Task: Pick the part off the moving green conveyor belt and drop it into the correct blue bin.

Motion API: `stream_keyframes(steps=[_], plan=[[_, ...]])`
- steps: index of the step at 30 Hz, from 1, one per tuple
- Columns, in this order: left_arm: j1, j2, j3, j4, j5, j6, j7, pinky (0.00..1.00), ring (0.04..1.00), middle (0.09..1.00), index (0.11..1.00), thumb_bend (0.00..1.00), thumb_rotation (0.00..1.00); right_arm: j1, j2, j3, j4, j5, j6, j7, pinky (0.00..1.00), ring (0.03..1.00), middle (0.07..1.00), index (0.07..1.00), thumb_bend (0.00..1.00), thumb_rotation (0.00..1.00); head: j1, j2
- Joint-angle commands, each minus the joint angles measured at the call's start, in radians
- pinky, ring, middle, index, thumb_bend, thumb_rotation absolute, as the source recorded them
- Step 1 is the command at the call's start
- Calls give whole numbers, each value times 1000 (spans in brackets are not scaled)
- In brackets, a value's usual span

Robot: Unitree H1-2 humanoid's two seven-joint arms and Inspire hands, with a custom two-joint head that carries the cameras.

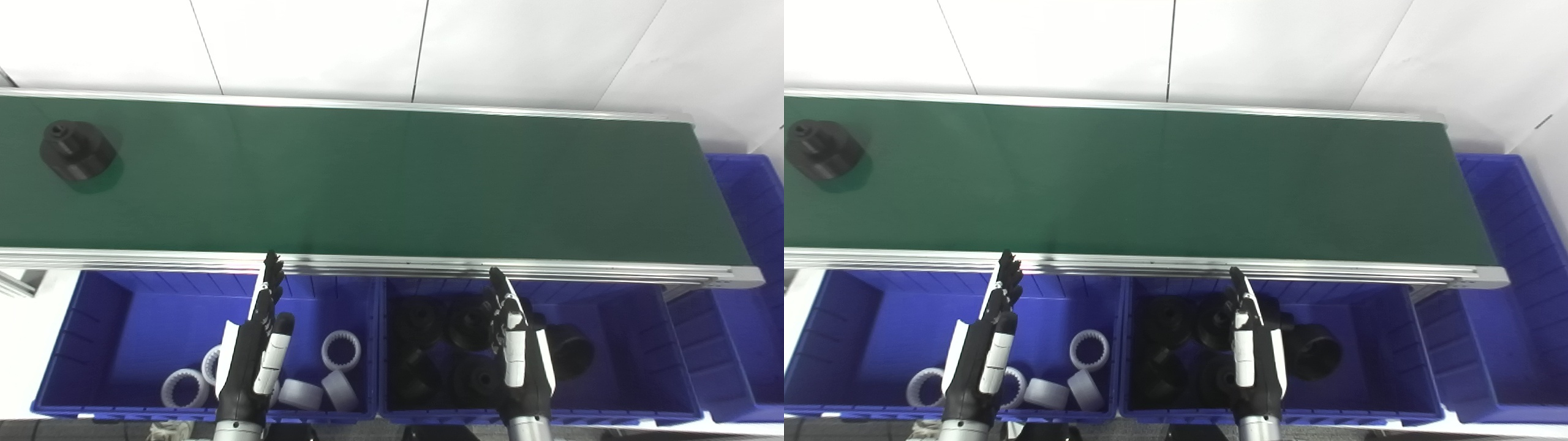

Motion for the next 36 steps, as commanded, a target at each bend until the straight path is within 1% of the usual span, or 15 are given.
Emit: stream_keyframes(steps=[1, 7, 16, 22, 24, 26, 29, 31, 32, 33, 34, 35, 36], plan=[[-4, -7, -5, -10, -2, -31, 0, 1000, 1000, 1000, 1000, 734, 1000, 2, 8, -2, -16, -3, -55, 10, 975, 970, 985, 951, 817, 1000, 1, 1], [-7, -3, -5, -8, 11, -23, 0, 1000, 1000, 1000, 1000, 723, 1000, 0, 8, -4, -7, 5, -60, 15, 976, 971, 988, 952, 806, 1000, 1, -4], [-13, -2, -6, -3, 21, -15, -1, 1000, 1000, 1000, 1000, 736, 1000, -1, 8, -7, 3, 15, -61, 21, 972, 974, 993, 960, 829, 1000, 5, -21], [-16, -6, -7, 4, 28, -18, 2, 1000, 1000, 1000, 1000, 723, 1000, -3, 7, -12, 17, 17, -69, 22, 971, 972, 992, 962, 850, 1000, 6, -30], [-16, -3, -8, 0, 25, -9, -4, 1000, 1000, 1000, 1000, 714, 1000, -4, 7, -13, 21, 22, -75, 26, 966, 971, 990, 961, 852, 1000, 6, -30], [-18, -3, -9, 4, 27, -12, -4, 1000, 1000, 1000, 1000, 717, 1000, -6, 8, -16, 28, 29, -77, 28, 963, 971, 988, 958, 858, 999, 10, -43], [-19, -5, -9, 9, 20, -8, -5, 1000, 1000, 1000, 1000, 737, 1000, -8, 9, -20, 36, 32, -81, 30, 961, 971, 987, 960, 858, 991, 11, -51], [-21, -7, -10, 21, 16, -16, -4, 1000, 1000, 1000, 1000, 736, 1000, -11, 9, -24, 47, 34, -85, 33, 961, 972, 988, 964, 856, 988, 16, -81], [-23, -7, -11, 35, 18, -27, -2, 1000, 1000, 1000, 1000, 723, 1000, -15, 8, -27, 60, 38, -93, 35, 961, 970, 985, 963, 855, 981, 24, -115], [-26, -7, -12, 46, 23, -40, 1, 1000, 1000, 1000, 1000, 713, 1000, -18, 7, -28, 69, 37, -99, 37, 962, 968, 984, 962, 850, 979, 24, -115], [-29, -7, -12, 64, 28, -56, 6, 1000, 1000, 1000, 1000, 709, 1000, -23, 4, -31, 85, 40, -111, 40, 968, 965, 987, 966, 844, 991, 38, -152], [-30, -7, -13, 76, 26, -63, 6, 1000, 1000, 1000, 1000, 714, 1000, -27, 2, -33, 100, 43, -124, 45, 972, 966, 989, 968, 837, 994, 40, -159], [-33, -7, -15, 90, 15, -64, 0, 1000, 1000, 1000, 1000, 720, 1000, -34, -1, -37, 121, 48, -141, 48, 972, 963, 987, 967, 831, 996, 55, -197]])
